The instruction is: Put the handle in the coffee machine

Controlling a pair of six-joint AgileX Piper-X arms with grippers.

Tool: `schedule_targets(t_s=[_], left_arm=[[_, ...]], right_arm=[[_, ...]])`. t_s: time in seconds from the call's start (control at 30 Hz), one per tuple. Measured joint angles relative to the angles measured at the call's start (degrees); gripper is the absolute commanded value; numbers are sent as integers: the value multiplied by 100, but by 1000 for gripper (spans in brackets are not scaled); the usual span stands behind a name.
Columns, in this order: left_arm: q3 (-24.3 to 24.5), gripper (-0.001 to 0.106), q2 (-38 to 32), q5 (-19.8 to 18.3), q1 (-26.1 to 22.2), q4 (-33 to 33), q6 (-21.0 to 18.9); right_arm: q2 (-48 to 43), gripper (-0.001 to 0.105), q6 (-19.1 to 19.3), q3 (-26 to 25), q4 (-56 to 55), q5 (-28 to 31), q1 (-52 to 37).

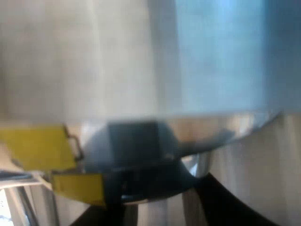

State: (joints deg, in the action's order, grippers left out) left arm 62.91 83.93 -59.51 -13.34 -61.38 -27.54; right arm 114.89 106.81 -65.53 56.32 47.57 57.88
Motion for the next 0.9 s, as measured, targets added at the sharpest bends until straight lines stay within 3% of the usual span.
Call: schedule_targets(t_s=[0.27,0.9], left_arm=[[0,1,0,-7,0,0,0],[0,1,0,-26,-11,0,4]], right_arm=[[0,32,463,12,165,-101,-12],[147,32,510,21,686,-127,-15]])
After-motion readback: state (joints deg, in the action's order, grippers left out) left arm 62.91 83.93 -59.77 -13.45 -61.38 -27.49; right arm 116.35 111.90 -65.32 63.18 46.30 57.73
